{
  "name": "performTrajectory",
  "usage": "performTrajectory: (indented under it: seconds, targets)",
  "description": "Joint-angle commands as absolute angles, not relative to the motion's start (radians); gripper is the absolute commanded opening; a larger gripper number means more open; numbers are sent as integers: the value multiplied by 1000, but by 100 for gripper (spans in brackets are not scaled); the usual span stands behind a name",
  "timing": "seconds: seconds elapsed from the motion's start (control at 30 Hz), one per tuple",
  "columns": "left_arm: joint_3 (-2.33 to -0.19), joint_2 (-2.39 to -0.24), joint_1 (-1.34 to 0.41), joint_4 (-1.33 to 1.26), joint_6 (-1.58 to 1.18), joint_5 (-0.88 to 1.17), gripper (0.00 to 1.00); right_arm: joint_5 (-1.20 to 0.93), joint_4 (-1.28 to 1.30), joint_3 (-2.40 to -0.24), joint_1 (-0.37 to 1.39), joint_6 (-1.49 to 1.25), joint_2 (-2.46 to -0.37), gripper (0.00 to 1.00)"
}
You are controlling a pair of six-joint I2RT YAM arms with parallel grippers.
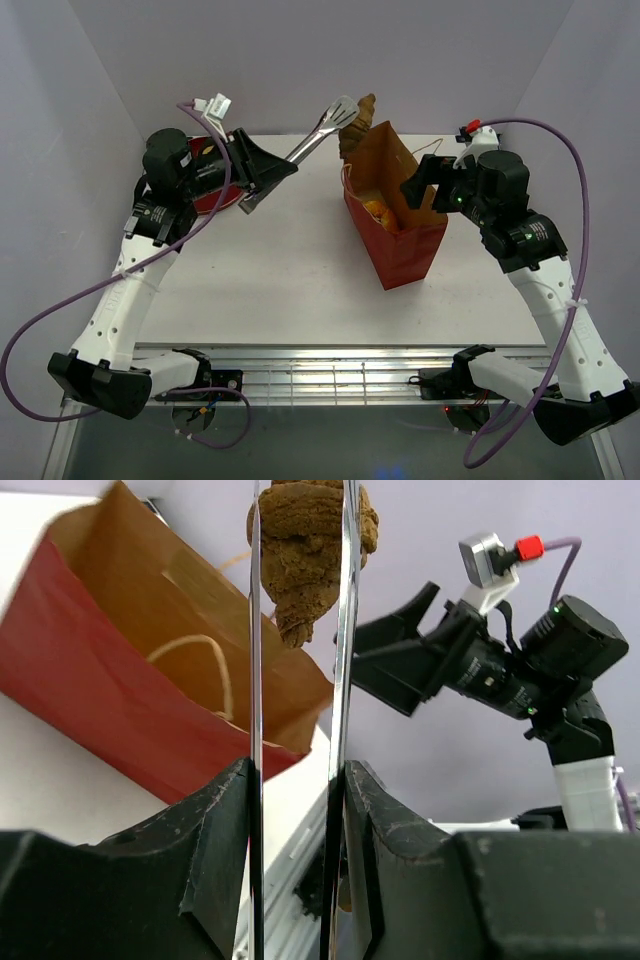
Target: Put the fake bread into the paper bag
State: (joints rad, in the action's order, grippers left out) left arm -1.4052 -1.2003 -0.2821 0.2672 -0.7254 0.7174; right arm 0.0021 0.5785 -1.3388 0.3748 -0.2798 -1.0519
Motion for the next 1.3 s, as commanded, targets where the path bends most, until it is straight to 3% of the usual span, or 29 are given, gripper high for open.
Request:
performTrajectory:
  seconds: [0.0,0.4,0.83,1.27]
  targets:
    - [-1376,-1170,-333,192,-765,683,23,135,563,-1385,379,-290,-1022,98]
    - [-1289,-1238,-469,101,-792,604,23,147,532,-1351,379,-288,-983,97]
    - [-1338,-1339,-483,106,-756,531,25,118,511,-1325,379,-287,-982,97]
    - [-1373,-1373,-485,144,-730,486,45,114,508,-1325,379,-272,-992,97]
